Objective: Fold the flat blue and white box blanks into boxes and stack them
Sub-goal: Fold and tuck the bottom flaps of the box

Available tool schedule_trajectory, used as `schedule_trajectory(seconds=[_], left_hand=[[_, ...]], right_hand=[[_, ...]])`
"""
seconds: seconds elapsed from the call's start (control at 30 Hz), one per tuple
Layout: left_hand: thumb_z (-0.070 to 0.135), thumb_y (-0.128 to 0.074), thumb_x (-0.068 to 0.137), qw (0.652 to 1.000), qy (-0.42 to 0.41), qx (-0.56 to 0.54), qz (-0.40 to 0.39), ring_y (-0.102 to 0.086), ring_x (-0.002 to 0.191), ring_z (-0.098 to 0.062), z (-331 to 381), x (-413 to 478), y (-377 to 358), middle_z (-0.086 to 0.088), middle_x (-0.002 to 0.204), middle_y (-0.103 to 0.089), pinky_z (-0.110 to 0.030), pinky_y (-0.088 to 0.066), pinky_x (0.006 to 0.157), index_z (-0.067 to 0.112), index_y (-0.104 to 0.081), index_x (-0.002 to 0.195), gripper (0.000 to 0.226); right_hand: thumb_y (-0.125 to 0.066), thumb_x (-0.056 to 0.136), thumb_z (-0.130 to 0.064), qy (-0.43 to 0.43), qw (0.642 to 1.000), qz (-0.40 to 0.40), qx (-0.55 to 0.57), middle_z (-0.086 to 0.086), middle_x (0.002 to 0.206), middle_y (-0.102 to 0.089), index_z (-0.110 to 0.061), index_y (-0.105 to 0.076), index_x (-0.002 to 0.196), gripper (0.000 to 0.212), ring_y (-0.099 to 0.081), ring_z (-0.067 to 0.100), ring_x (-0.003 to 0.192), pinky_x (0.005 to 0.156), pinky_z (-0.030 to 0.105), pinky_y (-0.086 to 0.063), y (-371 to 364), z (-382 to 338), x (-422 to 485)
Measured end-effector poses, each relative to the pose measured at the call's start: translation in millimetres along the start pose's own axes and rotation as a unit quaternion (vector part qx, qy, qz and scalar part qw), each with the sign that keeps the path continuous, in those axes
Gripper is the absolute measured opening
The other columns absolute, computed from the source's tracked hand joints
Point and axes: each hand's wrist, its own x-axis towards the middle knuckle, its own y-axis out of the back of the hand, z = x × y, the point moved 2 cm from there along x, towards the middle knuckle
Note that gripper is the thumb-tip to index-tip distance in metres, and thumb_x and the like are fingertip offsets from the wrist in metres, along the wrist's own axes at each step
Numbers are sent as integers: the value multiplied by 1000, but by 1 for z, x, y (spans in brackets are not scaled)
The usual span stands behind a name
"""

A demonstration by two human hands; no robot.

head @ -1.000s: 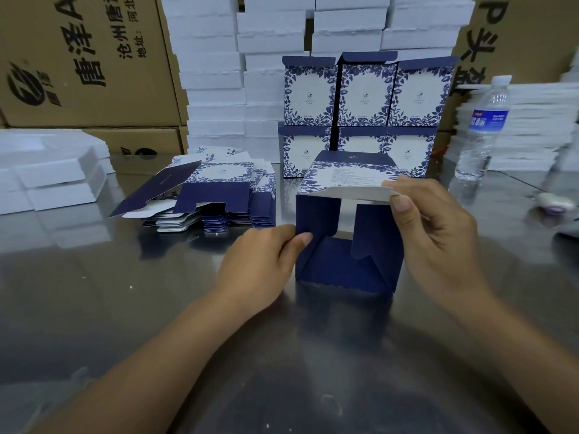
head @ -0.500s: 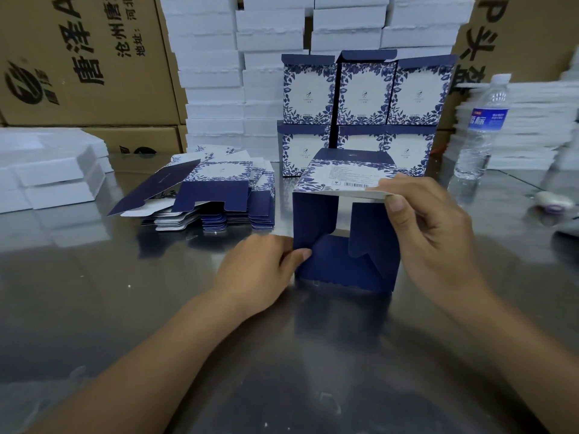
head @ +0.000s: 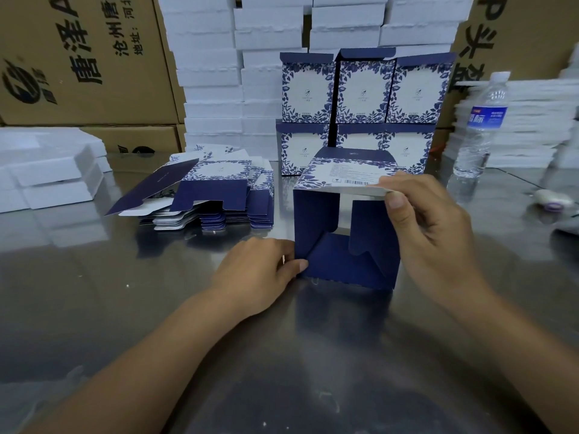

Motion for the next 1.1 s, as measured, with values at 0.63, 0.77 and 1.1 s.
schedule_trajectory(seconds=[0.63,0.77,1.1], left_hand=[[20,-58,90,998,5,-65,-27,-56,79,-15,-6,0,15,9,76,-59,-34,-48,78,30,-53,92,12],[17,-51,95,969,-21,-217,116,-57,92,-10,1,1,21,9,98,-59,-24,-44,81,33,-47,109,22],[39,-56,86,947,-106,-255,164,-19,134,16,22,-5,23,23,140,-33,-8,-22,107,39,-46,126,41]], right_hand=[[-67,81,-31,66,984,-90,-139,-7,120,-47,-19,-49,125,49,-41,10,116,101,8,-25,-1,12,-6],[-68,80,-30,112,973,-63,-192,1,119,-51,-17,-51,123,48,-44,20,113,100,9,-24,1,17,-5],[-70,79,-28,114,979,-70,-153,0,117,-54,-16,-55,120,46,-49,21,110,98,17,-34,-1,9,-6]])
